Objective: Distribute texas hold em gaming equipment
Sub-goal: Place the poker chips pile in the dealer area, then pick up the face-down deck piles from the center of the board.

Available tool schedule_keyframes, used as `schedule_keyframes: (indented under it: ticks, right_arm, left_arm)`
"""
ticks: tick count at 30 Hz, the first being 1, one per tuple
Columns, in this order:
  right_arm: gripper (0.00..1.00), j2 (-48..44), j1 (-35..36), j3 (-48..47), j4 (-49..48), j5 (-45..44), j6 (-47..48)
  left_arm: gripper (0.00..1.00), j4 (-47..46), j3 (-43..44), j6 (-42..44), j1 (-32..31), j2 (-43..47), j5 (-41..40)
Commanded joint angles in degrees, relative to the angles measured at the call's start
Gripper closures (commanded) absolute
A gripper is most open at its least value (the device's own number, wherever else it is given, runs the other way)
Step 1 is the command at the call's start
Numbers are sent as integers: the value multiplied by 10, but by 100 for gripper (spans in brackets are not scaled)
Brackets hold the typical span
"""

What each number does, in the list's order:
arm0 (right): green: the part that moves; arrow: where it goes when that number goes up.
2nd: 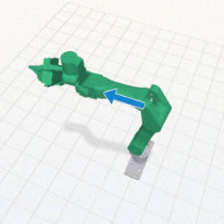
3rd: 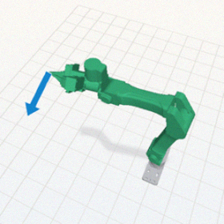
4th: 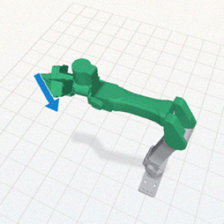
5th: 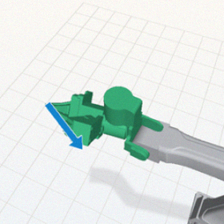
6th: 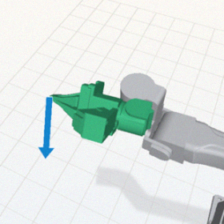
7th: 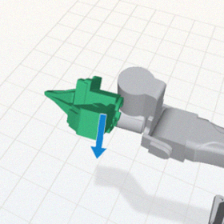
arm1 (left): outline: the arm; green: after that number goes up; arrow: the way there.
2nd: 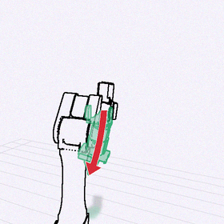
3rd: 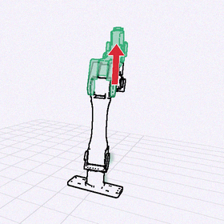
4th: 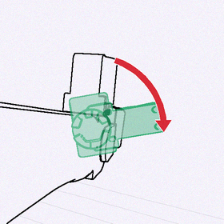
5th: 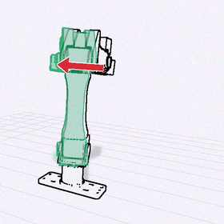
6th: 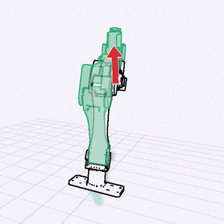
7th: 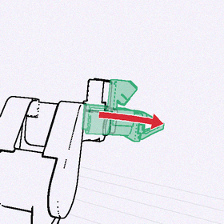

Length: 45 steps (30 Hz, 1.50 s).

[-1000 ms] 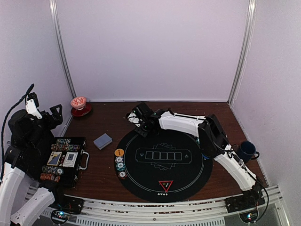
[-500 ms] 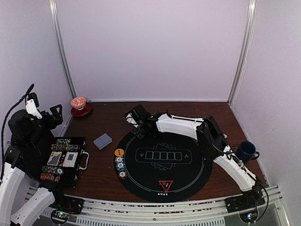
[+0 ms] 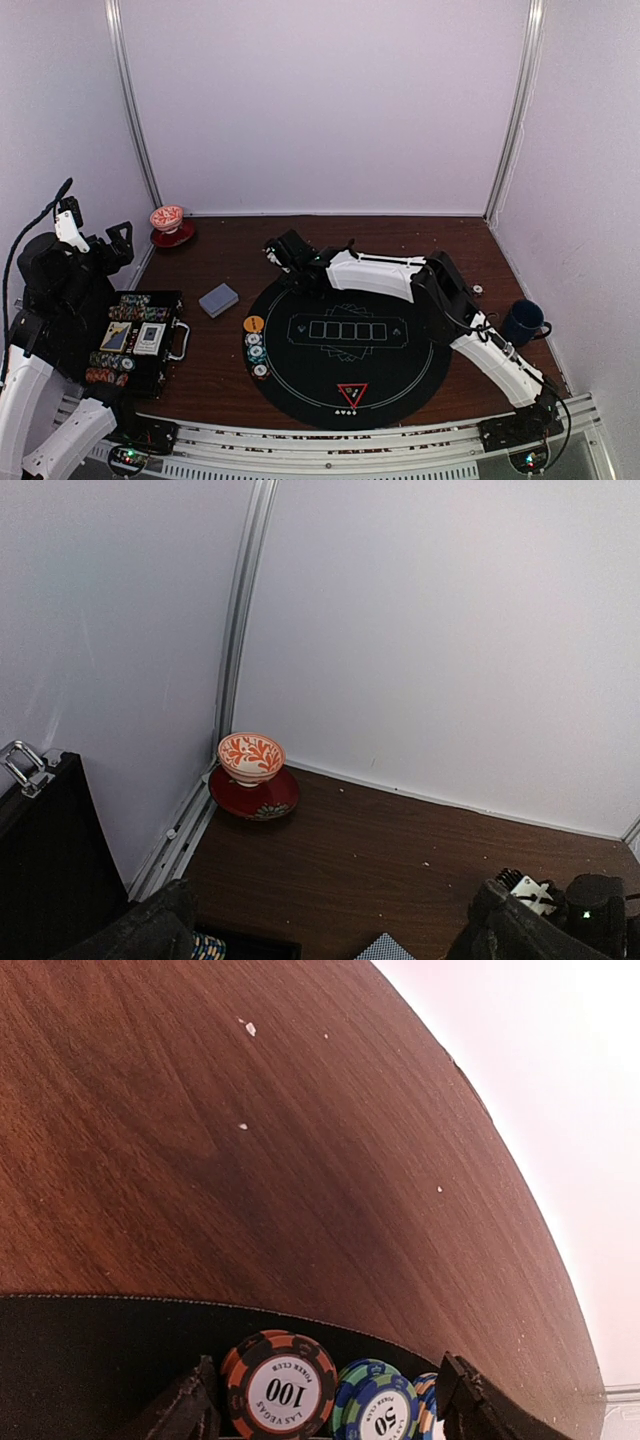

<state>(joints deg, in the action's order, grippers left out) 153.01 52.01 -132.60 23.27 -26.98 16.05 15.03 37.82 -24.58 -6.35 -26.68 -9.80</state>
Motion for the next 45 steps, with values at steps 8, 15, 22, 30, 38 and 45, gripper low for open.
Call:
schedule_keyframes:
  ticks: [8,15,22,30,38,45]
  right_arm:
    - [24,16,-1,14,16,-42,-7]
    - [20,-20,13,-16,59,26,-9]
    - [2,-136,35,-12,104,96,-25]
    - [0,-321,33,173,107,83,15]
    - [0,-522,7,421,75,157,19]
    - [0,-634,-11,537,59,224,36]
  left_arm:
    - [2,-28,-4,-1,5,-2,7]
    - [2,-28,-4,-1,5,-2,7]
    - [2,-28,-4,0,5,-4,13]
    - [2,-28,-1,21,5,-11,43]
    - [2,-28,11,52,5,-35,116]
    - [2,-10,38,71,5,-131,171]
